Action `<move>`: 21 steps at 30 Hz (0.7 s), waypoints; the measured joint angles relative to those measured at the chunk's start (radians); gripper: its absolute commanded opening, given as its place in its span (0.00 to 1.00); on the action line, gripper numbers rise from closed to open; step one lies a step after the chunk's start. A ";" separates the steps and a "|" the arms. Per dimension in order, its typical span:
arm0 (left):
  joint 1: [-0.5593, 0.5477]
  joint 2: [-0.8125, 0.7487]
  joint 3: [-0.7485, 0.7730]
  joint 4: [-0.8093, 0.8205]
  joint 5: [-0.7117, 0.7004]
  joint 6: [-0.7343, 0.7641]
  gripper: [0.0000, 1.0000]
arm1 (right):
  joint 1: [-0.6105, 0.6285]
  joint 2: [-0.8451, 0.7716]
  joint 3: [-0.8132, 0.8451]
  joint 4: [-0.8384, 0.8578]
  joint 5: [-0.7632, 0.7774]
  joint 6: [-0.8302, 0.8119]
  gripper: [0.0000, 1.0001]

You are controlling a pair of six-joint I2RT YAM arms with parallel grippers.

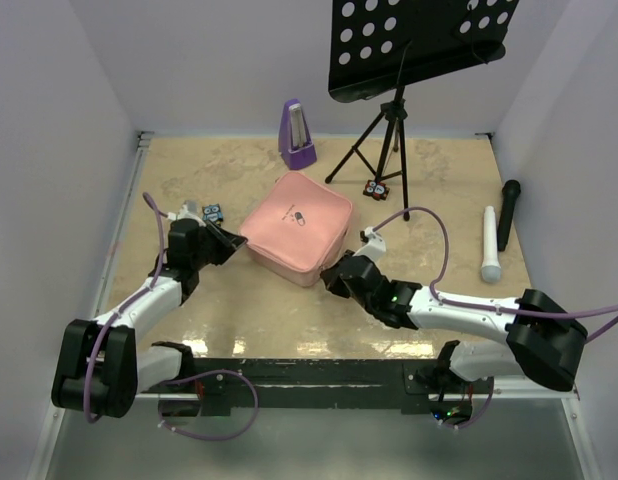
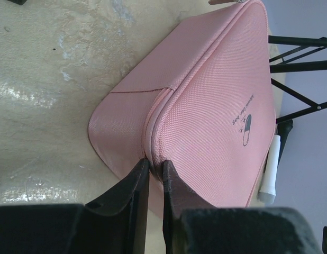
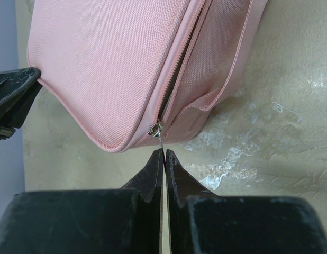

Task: Organize the medicine kit
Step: Zip the medicine box at the center of the board.

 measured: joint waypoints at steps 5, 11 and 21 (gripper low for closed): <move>0.021 -0.003 0.006 -0.006 -0.034 0.028 0.64 | -0.006 0.000 0.000 -0.005 0.008 -0.022 0.00; 0.066 -0.050 0.015 -0.064 -0.115 0.053 0.79 | -0.029 0.001 -0.005 -0.039 0.051 -0.053 0.00; -0.109 -0.222 -0.019 -0.087 -0.119 -0.003 0.81 | -0.014 0.021 -0.005 -0.021 0.064 -0.093 0.00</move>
